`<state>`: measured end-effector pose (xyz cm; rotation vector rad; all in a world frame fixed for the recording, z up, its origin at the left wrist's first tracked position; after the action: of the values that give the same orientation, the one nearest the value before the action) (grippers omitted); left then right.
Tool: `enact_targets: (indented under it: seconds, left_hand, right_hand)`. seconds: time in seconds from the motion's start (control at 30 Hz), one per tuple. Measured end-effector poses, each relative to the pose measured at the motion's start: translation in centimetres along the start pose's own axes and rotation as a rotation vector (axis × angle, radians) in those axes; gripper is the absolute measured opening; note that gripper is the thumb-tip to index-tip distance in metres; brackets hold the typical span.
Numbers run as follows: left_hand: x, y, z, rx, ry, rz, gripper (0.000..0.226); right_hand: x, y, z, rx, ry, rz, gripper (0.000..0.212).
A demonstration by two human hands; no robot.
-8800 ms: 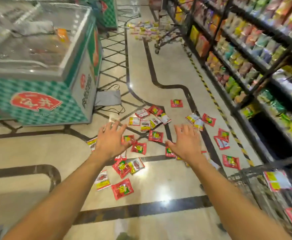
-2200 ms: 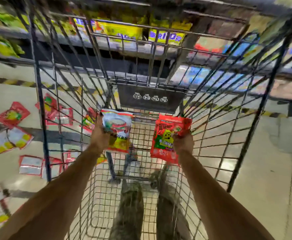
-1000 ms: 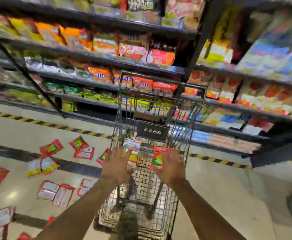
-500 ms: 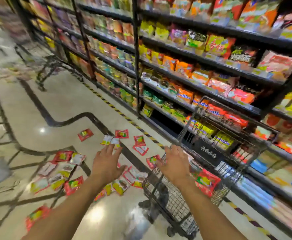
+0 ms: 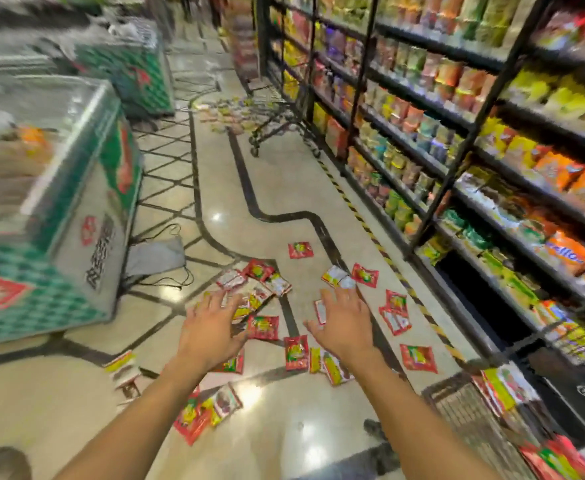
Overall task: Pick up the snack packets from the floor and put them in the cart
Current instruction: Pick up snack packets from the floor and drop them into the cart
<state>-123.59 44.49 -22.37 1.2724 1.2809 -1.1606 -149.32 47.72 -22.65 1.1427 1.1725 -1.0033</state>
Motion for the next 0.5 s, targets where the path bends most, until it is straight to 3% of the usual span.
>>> enact_targets:
  seconds: [0.27, 0.5]
  left_hand:
    - [1.2, 19.3, 1.8, -0.113, 0.038, -0.038, 0.088]
    - [4.3, 30.5, 3.6, -0.217, 0.076, -0.050, 0.081]
  right_hand:
    - [4.7, 18.4, 7.8, -0.116, 0.070, 0.047, 0.078]
    - [9.4, 28.4, 12.3, -0.210, 0.206, 0.064, 0.085]
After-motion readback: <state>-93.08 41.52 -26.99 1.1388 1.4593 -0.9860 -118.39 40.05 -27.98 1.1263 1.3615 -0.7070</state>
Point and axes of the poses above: each hand's wrist, its own z-axis towards the middle knuckle, its own x-axis out of the palm, y = z × x, the point moved 6 cm from there along z, towards the middle knuckle, and after that the axes turned 15 degrees about -x, right-handed, at the moved point
